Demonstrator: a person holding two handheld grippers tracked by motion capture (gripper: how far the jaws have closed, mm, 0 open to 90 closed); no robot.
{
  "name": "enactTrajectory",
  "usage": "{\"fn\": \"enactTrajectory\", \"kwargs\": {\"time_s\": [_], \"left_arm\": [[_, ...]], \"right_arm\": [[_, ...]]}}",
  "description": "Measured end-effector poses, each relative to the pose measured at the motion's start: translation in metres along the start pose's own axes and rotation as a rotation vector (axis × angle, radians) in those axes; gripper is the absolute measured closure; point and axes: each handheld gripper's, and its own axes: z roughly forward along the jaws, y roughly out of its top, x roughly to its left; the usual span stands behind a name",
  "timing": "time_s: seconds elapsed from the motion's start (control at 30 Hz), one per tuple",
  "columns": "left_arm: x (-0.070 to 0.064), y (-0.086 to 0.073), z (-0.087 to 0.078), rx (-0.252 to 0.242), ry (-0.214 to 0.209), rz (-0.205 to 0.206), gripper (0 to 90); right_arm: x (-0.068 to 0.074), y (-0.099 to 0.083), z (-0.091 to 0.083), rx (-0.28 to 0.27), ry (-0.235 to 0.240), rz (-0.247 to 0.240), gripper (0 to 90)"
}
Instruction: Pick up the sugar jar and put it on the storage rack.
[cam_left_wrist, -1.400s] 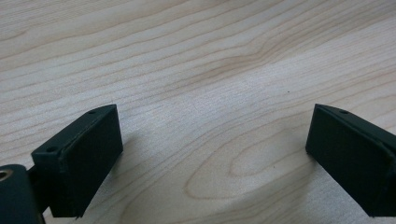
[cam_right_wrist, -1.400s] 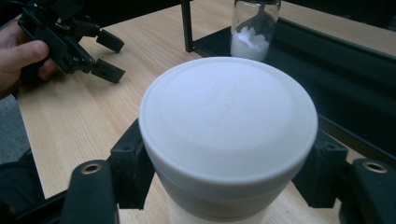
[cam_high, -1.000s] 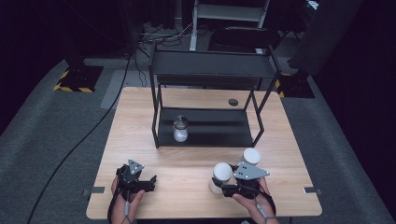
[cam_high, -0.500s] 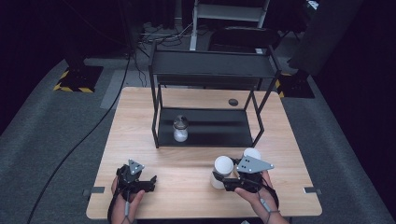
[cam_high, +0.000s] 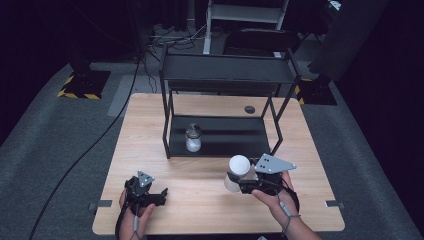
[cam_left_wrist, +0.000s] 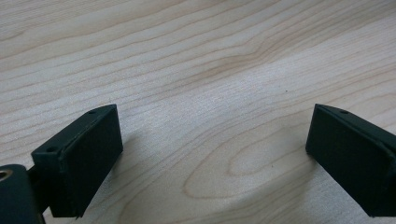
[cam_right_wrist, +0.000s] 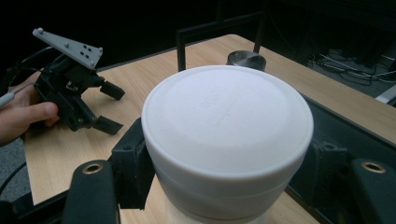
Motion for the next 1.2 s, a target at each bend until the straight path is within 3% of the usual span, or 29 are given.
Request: {"fn": "enactTrajectory", "kwargs": {"time_s": [0.63, 1.2], "left_arm": [[0.0, 0.0, 0.0, 0.0, 0.0, 0.0, 3.1], [0.0, 0.0, 0.0, 0.0, 0.0, 0.001, 2.7]], "right_arm": [[-0.019, 0.029, 0.014, -0.02, -0.05, 0.01, 33.1], [-0.041, 0.046, 0.048, -0.018, -0.078, 0.022, 33.2]]}}
